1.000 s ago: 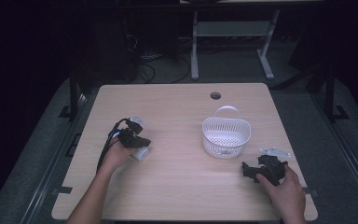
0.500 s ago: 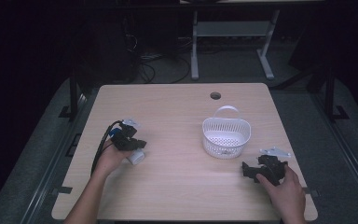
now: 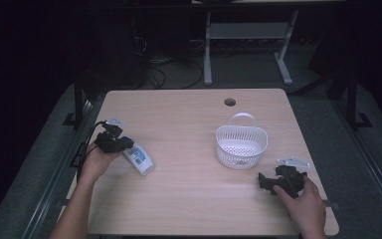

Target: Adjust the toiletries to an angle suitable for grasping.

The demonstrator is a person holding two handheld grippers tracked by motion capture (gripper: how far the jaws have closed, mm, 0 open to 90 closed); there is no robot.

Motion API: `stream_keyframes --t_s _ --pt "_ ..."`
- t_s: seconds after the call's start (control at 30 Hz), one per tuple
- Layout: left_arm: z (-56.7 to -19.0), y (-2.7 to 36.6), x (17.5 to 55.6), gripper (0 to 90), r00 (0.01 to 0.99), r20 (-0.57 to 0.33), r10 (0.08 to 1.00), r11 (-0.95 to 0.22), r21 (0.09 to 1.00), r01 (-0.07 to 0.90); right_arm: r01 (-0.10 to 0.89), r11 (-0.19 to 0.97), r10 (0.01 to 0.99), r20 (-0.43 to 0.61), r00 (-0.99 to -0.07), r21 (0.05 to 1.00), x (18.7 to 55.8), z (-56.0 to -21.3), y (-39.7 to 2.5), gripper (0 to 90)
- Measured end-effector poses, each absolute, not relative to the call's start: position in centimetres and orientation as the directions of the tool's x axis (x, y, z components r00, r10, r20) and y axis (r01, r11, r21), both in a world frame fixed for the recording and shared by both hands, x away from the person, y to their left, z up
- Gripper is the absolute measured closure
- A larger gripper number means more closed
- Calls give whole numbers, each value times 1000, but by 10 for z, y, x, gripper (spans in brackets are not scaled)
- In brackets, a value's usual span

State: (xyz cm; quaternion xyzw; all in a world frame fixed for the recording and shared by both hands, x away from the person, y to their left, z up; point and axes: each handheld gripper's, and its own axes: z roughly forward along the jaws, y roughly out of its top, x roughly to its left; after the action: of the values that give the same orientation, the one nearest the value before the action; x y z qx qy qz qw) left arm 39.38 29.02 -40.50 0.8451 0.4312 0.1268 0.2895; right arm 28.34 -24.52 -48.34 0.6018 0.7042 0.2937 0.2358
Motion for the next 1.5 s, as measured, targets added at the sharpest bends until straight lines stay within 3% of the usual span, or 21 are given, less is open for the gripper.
stream_keyframes --t_s 0.67,1.5 --pt "-426 352 423 900 428 -21 904 -342 566 750 710 102 986 22 -164 697 283 -483 -245 0" --pt "-442 324 442 900 455 -35 890 -363 547 754 709 103 986 22 -164 698 283 -483 -245 0"
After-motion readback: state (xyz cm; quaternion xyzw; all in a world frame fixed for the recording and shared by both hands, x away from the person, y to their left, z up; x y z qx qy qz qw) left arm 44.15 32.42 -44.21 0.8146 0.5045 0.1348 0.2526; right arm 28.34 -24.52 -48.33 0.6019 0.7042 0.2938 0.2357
